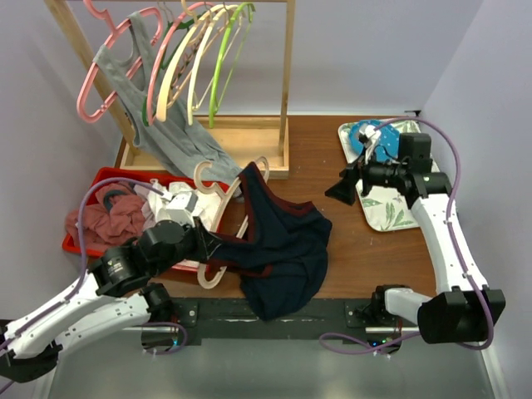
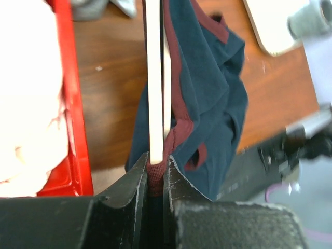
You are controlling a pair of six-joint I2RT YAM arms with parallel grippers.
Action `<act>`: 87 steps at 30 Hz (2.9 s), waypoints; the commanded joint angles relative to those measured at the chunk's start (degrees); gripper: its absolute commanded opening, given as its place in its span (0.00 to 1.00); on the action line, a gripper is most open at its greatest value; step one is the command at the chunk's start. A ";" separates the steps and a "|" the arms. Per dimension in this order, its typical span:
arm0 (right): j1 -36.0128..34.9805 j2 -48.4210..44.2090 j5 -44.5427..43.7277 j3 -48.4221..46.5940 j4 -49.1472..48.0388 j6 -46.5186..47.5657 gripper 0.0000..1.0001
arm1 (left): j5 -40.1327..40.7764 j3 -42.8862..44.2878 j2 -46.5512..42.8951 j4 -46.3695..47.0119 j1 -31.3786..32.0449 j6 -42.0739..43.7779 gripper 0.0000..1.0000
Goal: Place the tank top on the hanger
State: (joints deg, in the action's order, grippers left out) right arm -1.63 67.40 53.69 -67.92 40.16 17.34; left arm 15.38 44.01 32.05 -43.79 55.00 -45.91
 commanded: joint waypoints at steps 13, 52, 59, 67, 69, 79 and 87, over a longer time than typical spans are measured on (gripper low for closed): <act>4.00 -6.14 10.64 16.24 -14.85 -3.90 0.99 | -14.67 -1.13 11.27 29.99 -37.15 3.27 0.00; 6.29 -2.18 14.69 13.08 -6.06 1.90 0.99 | -7.73 45.35 36.93 17.25 -56.76 43.53 0.00; 6.46 -1.13 15.65 12.99 -5.36 2.26 0.99 | -12.11 55.21 43.70 16.81 -56.76 48.54 0.00; 7.87 -0.34 17.50 13.08 -5.01 2.08 0.99 | -15.29 62.33 48.80 17.68 -56.76 53.90 0.00; 7.96 0.28 17.59 12.90 -4.66 2.17 0.99 | -16.96 63.73 49.33 19.09 -56.76 54.00 0.00; 8.31 1.95 18.20 12.64 -3.51 2.69 0.99 | -20.03 66.74 51.63 24.36 -56.67 49.52 0.00; 8.31 2.57 18.73 12.11 -2.28 3.22 0.99 | -19.86 63.82 48.98 25.60 -56.76 49.69 0.00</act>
State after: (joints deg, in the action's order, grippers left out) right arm 6.46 70.02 70.17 -53.21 36.91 19.46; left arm -4.97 106.06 84.01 -30.65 -1.13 4.51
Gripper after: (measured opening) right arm 0.985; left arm 0.132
